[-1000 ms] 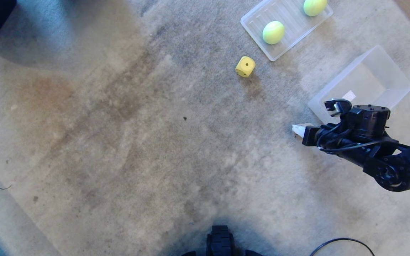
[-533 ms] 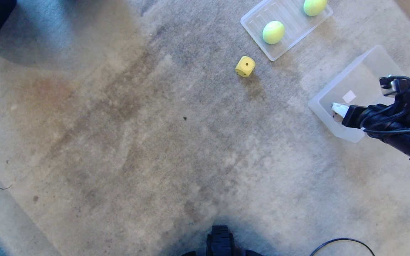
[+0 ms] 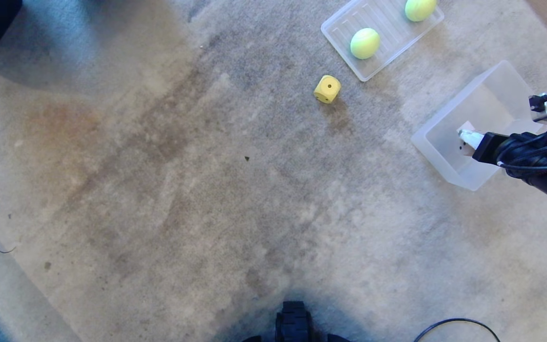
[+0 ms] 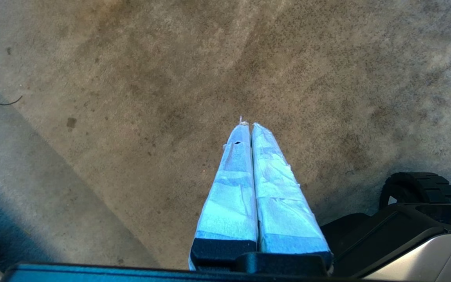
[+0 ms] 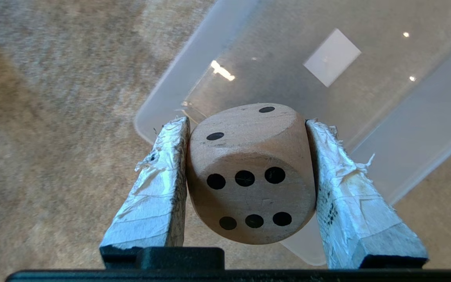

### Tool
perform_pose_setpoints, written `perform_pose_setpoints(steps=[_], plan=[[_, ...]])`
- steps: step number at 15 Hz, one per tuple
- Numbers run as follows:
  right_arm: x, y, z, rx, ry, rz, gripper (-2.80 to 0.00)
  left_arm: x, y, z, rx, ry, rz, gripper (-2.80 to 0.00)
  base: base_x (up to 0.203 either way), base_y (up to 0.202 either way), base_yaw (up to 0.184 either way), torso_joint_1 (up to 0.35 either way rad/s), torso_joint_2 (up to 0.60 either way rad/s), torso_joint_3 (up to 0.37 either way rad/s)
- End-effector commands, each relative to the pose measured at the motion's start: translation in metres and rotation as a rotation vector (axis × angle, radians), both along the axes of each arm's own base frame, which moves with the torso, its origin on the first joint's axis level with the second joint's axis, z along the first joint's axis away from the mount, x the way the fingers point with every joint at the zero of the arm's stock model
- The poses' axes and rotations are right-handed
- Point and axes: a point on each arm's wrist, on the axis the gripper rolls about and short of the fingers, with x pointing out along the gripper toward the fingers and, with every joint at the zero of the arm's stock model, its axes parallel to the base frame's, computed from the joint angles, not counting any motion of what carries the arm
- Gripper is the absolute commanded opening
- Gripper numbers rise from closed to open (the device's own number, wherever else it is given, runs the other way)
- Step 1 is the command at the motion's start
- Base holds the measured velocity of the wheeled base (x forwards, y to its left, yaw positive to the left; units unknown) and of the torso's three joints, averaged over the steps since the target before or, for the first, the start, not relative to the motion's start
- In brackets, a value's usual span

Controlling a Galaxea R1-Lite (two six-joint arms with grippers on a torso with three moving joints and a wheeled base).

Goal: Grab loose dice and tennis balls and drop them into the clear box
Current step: Put the toys in the box, then pick up toys out of the box

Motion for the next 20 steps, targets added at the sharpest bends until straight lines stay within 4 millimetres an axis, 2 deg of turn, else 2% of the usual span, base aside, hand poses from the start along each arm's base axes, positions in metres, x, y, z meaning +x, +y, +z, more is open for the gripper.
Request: perform_pose_setpoints(steps=[1,2,8,11,12,13,16,20], plan=[[0.004,-0.001,-0.005,0.002,0.011,0.001,-2.80,0.000,0.000,0.000,0.000,-0.001,0.000,-2.80,0.000,0.000,0.000,0.000,0.00,0.000],[0.004,-0.001,-0.006,0.002,0.014,0.004,0.00,0.000,0.000,0.000,0.000,-0.001,0.000,-2.80,0.000,0.000,0.000,0.000,0.00,0.000],[0.002,-0.001,-0.006,0.001,0.014,0.001,0.00,0.000,0.000,0.000,0.000,-0.001,0.000,-2.80,0.000,0.000,0.000,0.000,0.00,0.000],[-0.016,0.007,0.002,-0.001,0.001,0.019,0.00,0.000,0.000,0.000,0.000,-0.001,0.000,-2.80,0.000,0.000,0.000,0.000,0.00,0.000],[-0.025,0.011,0.005,-0.001,-0.002,0.029,-0.15,0.000,0.000,0.000,0.000,-0.001,0.000,-2.80,0.000,0.000,0.000,0.000,0.00,0.000],[-0.038,0.015,0.008,-0.001,0.000,0.038,-2.80,0.000,0.000,0.000,0.000,-0.001,0.000,-2.80,0.000,0.000,0.000,0.000,0.00,0.000],[-0.083,0.023,0.018,0.000,0.006,0.052,-2.80,0.000,0.000,0.000,0.000,-0.001,0.000,-2.80,0.000,0.000,0.000,0.000,0.00,0.000],[-0.167,0.030,0.019,0.003,0.026,0.052,-2.80,0.000,0.000,0.000,0.000,-0.001,0.000,-2.80,0.000,0.000,0.000,0.000,0.00,0.000]])
